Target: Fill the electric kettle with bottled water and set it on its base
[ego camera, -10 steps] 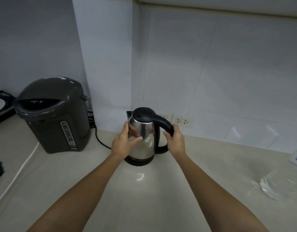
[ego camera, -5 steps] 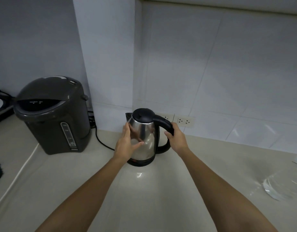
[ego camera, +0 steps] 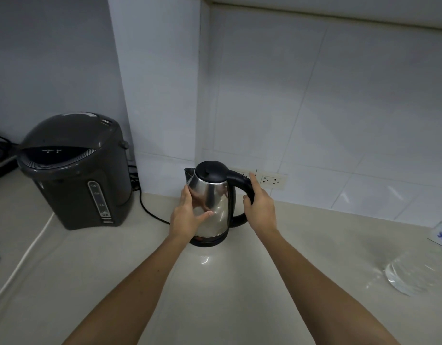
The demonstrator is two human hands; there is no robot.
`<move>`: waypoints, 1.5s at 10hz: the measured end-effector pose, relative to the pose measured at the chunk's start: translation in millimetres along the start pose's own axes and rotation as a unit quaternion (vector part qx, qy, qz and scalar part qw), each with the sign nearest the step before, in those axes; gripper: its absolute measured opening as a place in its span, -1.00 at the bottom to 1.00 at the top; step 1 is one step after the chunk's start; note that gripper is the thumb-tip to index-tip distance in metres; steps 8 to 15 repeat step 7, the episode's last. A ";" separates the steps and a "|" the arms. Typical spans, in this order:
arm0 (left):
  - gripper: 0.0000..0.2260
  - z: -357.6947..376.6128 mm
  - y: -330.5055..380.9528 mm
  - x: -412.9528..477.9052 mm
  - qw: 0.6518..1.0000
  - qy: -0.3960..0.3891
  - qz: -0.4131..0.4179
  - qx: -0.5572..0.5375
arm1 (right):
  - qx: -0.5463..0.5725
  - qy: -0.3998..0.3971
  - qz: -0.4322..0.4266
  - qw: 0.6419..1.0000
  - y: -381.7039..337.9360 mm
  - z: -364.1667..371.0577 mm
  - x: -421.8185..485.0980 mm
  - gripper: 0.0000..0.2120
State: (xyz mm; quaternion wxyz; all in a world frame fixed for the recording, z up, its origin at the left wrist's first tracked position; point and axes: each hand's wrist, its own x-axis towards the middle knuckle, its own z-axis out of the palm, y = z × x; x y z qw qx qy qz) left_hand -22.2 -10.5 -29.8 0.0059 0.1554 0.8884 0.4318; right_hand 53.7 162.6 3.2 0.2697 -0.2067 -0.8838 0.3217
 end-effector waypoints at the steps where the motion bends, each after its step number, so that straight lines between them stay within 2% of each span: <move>1: -0.05 0.6 0.0 -0.3 1.000 0.003 -0.003 0.011 | -0.015 -0.009 -0.012 1.000 -1.3 2.4 -4.1 -0.40; 4: -0.06 1.5 -0.6 -2.1 1.000 -0.002 0.005 0.026 | 0.015 -0.019 0.021 0.999 1.3 0.8 -1.2 -0.41; 6: -0.07 -2.2 4.3 -4.5 0.999 -0.019 0.000 0.042 | -0.021 -0.102 0.014 0.994 -1.2 -13.4 -5.3 -0.30; 7: -0.07 -4.6 15.8 -5.4 0.999 0.009 0.024 0.042 | -0.083 -0.142 -0.005 0.986 -0.5 -29.4 -2.0 -0.34; 15: -0.07 -4.6 15.8 -5.4 0.999 0.009 0.024 0.042 | -0.083 -0.142 -0.005 0.986 -0.5 -29.4 -2.0 -0.34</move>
